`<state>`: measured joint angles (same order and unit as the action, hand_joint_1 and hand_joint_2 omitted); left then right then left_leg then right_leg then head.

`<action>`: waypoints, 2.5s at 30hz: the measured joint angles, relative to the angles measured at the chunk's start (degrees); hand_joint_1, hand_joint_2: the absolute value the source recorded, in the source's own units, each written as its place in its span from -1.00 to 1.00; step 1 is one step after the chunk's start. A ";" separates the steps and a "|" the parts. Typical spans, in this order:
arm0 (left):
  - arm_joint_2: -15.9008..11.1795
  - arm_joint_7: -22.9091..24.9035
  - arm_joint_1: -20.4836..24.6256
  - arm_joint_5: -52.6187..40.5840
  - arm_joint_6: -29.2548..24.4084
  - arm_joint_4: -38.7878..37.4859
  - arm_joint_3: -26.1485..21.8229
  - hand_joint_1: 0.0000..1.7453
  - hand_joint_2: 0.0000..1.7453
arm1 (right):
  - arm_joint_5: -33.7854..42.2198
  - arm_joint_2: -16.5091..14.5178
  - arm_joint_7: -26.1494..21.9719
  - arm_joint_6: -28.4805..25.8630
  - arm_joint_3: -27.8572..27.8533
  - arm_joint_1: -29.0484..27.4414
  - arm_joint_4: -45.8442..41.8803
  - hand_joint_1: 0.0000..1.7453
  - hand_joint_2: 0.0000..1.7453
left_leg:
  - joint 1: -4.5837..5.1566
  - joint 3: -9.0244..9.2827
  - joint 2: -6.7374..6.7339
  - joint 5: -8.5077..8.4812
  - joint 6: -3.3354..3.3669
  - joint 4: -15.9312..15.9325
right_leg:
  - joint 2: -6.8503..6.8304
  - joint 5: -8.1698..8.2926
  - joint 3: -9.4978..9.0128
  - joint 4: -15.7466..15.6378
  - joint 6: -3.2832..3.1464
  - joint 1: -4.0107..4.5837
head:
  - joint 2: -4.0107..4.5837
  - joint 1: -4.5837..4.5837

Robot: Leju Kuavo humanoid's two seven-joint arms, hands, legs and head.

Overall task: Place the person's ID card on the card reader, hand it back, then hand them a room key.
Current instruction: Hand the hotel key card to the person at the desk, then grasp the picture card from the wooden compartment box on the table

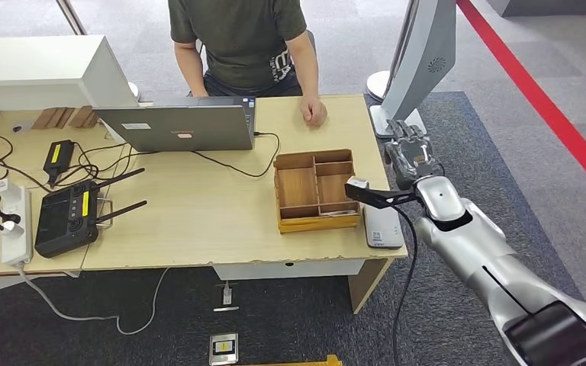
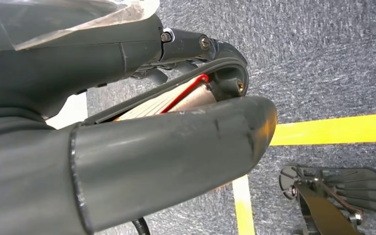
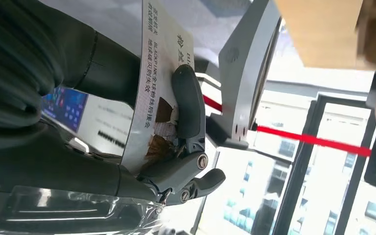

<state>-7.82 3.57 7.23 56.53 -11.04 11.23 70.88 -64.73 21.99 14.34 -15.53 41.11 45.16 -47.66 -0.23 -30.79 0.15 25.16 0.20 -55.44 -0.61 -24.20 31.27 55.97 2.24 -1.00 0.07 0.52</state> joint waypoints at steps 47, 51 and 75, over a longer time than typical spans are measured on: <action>0.29 0.02 0.17 -2.03 0.75 0.00 0.64 -1.00 -1.00 | -8.81 -12.30 -0.80 -0.90 3.39 10.55 5.24 -1.00 -1.00 | -0.08 -0.02 0.00 0.00 -0.02 0.01 | 0.01 -0.01 0.04 0.02 -0.01 0.06 | 0.00 0.00; 0.37 0.02 0.16 -2.04 0.75 0.00 0.79 -1.00 -1.00 | -9.90 -12.27 -0.79 -1.56 3.39 10.56 5.84 -1.00 -1.00 | -0.08 -0.02 0.00 -0.01 -0.03 0.01 | 0.01 -0.01 0.04 0.03 -0.02 0.06 | 0.00 -0.01; 0.91 2.22 -0.01 -1.51 0.03 0.00 0.83 -1.00 -1.00 | 3.70 -4.84 0.96 0.29 -3.55 6.53 5.17 -1.00 -1.00 | -0.07 -0.01 0.04 0.01 -0.01 -0.03 | -0.01 -0.01 0.03 -0.05 0.00 0.00 | 0.00 0.01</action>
<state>-6.92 5.79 7.22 55.02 -11.01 11.23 71.71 -61.03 17.15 15.30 -15.24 37.56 51.69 -42.50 -0.29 -30.80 0.19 25.17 0.20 -55.46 -0.62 -24.21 31.31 55.92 2.24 -1.00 0.07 0.52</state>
